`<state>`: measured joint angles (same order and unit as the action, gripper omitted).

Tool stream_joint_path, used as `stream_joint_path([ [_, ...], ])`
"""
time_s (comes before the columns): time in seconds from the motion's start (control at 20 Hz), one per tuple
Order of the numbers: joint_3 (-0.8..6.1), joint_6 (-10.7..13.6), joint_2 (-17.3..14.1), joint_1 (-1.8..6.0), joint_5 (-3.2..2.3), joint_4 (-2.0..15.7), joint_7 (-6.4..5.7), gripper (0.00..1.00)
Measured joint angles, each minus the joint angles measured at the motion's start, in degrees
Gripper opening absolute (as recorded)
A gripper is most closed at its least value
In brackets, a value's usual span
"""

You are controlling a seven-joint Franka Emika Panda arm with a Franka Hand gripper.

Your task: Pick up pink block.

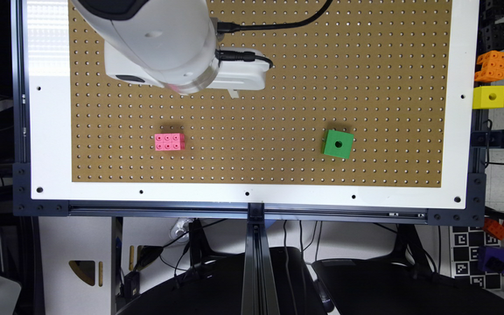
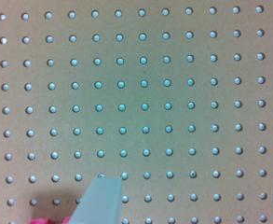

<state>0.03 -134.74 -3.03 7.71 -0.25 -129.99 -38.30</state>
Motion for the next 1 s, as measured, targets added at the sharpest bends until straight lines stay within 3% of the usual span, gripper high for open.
stream_joint_path([
  [0.65,0.00,0.0,0.0,0.00,0.00,-0.01,0.00,1.00],
  [0.75,0.00,0.0,0.0,0.41,-0.10,0.01,0.11,1.00],
  [0.8,0.00,-0.6,-4.0,6.03,-0.25,5.13,5.51,1.00],
  [1.0,0.02,-0.5,-7.9,6.10,-0.25,8.98,5.67,1.00],
])
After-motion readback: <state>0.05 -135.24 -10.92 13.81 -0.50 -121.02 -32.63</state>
